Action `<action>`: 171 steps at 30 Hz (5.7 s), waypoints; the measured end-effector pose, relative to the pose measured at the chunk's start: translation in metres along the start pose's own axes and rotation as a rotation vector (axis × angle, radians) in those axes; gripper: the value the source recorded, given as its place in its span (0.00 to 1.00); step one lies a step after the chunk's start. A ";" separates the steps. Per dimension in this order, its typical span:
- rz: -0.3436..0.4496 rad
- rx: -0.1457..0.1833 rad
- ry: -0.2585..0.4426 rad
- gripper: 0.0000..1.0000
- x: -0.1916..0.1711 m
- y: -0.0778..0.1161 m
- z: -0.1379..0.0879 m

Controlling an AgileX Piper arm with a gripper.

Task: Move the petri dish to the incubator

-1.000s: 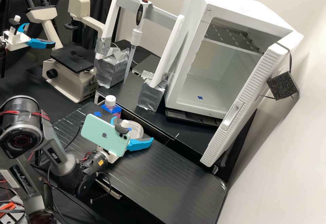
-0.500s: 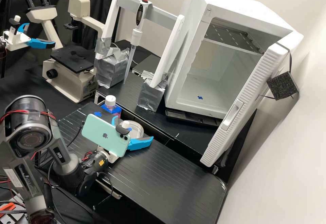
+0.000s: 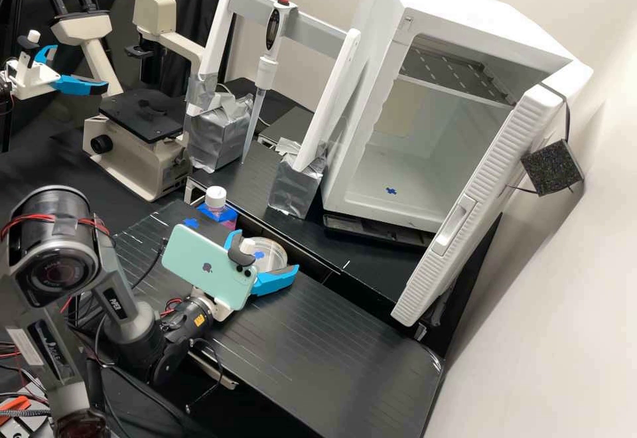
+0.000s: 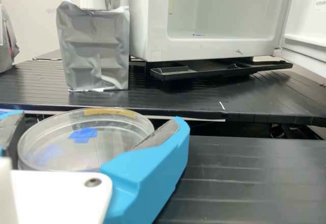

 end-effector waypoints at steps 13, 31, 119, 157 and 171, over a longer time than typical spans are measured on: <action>0.002 0.021 0.010 0.00 -0.004 0.003 -0.002; 0.150 0.108 -0.062 0.00 0.004 0.025 0.004; 0.101 0.056 0.033 1.00 0.312 0.130 0.034; 0.188 0.115 0.025 1.00 0.181 0.125 0.047; 0.257 0.146 0.016 1.00 0.116 0.110 0.049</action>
